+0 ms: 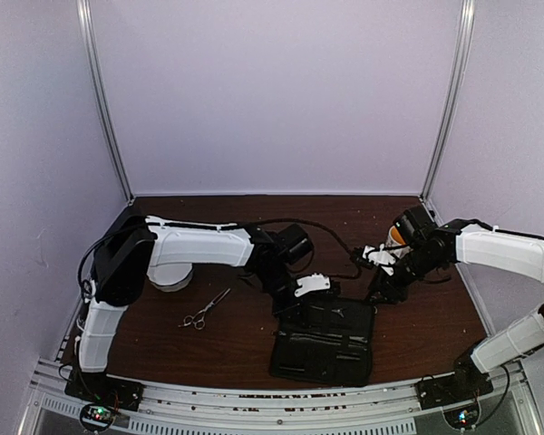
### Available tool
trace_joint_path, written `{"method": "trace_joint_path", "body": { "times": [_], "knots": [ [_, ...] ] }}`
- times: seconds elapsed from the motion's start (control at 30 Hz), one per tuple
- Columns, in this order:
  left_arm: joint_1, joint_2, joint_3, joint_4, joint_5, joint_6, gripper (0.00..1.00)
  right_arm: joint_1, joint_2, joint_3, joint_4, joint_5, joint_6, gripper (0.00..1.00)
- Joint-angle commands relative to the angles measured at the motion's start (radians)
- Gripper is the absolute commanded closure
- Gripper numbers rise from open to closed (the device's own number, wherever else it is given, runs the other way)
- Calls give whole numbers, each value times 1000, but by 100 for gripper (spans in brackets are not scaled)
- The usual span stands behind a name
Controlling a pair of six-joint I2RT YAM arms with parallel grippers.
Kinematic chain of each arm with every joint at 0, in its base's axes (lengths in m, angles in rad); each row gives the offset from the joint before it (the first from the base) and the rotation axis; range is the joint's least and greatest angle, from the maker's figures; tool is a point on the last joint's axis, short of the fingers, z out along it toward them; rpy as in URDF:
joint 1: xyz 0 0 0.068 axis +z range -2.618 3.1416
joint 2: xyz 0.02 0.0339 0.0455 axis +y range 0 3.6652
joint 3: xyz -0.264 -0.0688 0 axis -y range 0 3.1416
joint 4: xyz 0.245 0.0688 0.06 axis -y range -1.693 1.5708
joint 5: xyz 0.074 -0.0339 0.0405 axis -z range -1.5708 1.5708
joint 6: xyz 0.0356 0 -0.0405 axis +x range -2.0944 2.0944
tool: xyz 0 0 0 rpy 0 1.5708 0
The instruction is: Sort the hair-cutting tools
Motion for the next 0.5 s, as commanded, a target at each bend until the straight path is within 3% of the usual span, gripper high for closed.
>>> {"method": "trace_joint_path", "body": {
  "times": [0.0, 0.27, 0.47],
  "knots": [
    [70, 68, 40, -49, 406, -138, 100, -7, 10, -3, -7, -18, -4, 57],
    [106, 186, 116, -60, 663, -318, 100, -7, 16, 0, -10, -24, -3, 57],
    [123, 228, 172, -63, 559, -438, 100, -7, 11, 0, -11, -23, -2, 57]
  ]
}}
